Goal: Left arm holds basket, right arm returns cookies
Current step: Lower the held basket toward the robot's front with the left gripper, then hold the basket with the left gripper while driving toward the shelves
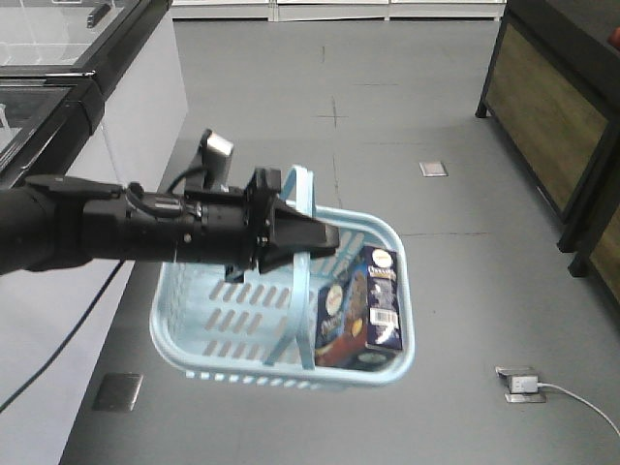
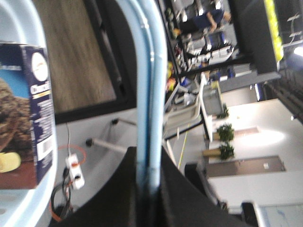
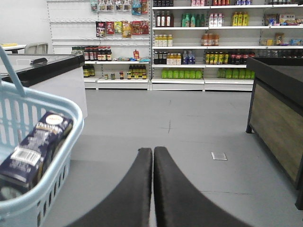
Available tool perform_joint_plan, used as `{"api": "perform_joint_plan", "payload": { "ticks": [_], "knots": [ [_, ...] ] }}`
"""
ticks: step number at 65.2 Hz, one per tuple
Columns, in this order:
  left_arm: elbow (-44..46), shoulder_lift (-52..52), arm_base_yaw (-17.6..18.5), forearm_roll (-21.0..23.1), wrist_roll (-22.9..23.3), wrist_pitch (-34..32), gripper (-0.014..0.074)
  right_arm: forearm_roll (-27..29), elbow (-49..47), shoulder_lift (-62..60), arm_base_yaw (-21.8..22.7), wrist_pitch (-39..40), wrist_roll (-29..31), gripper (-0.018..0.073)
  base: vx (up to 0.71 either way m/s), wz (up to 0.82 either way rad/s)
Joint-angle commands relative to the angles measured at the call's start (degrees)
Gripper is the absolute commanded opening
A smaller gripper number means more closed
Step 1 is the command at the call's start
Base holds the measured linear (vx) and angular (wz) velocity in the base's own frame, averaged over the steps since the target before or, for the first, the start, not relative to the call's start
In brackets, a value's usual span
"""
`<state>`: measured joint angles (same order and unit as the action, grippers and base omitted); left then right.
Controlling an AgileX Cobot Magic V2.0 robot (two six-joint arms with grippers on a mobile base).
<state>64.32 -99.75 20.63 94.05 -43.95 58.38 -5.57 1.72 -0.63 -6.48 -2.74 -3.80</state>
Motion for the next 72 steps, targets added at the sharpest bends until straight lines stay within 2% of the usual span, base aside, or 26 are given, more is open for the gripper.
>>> {"api": "perform_joint_plan", "payload": {
  "ticks": [1, 24, 40, 48, 72],
  "knots": [
    [-2.35, 3.97, 2.50, 5.63, -3.29, 3.45, -0.0007, -0.46, -0.12, -0.58, 0.02, 4.05, -0.07, -0.0008, 0.00, 0.00],
    [-14.12, 3.97, 8.09, 5.63, -8.10, 3.20, -0.0007, -0.46, -0.12, -0.58, 0.02, 4.05, -0.07, -0.0008, 0.00, 0.00],
    [-16.24, 3.97, 10.22, 5.63, -10.79, 1.97, -0.0007, -0.46, -0.12, -0.58, 0.02, 4.05, -0.07, -0.0008, 0.00, 0.00],
    [-16.24, 3.97, 10.34, 5.46, -10.79, 0.32, -0.0007, -0.46, -0.12, -0.58, 0.02, 4.05, -0.07, -0.0008, 0.00, 0.00],
    [-16.24, 3.97, 10.29, 5.41, -10.70, 0.85, -0.0007, -0.46, -0.12, -0.58, 0.02, 4.05, -0.07, -0.0008, 0.00, 0.00]
  ]
}}
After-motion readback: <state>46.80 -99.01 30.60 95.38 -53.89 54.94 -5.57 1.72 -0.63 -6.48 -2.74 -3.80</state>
